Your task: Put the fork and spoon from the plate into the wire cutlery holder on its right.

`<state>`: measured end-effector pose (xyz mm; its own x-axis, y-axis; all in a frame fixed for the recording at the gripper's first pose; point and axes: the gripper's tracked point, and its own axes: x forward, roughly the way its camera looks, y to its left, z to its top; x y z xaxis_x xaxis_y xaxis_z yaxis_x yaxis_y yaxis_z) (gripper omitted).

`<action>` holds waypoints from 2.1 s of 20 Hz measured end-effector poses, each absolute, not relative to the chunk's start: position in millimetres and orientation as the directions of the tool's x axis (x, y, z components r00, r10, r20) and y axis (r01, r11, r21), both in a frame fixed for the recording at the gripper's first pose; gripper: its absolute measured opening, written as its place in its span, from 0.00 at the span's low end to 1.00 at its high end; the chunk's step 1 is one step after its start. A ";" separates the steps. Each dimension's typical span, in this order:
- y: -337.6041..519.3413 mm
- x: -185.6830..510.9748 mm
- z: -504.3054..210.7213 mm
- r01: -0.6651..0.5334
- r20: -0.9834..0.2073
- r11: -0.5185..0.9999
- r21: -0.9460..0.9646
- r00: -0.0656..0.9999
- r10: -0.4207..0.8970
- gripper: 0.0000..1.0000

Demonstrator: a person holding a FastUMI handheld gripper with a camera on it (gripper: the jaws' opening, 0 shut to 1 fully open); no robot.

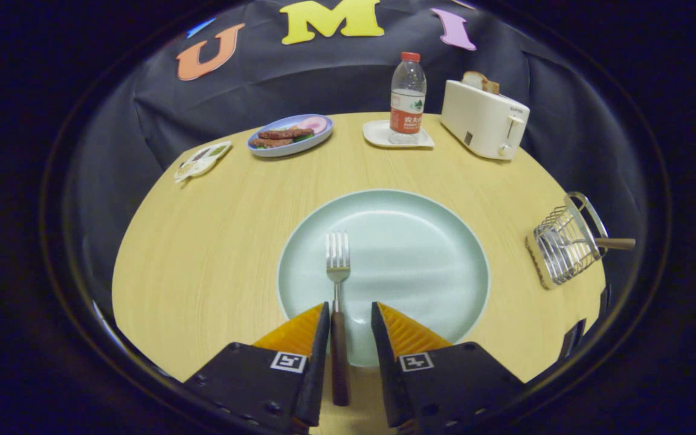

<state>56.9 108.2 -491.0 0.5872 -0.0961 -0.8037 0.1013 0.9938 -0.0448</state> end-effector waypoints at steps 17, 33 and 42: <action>86.3 47.0 -443.1 -0.029 -0.832 0.998 -0.049 0.554 -0.025 0.03; -75.9 19.8 -346.0 0.033 -0.797 0.997 -0.074 0.599 -0.079 0.03; -148.6 13.7 -336.0 0.104 -0.807 0.992 -0.067 0.579 -0.115 0.03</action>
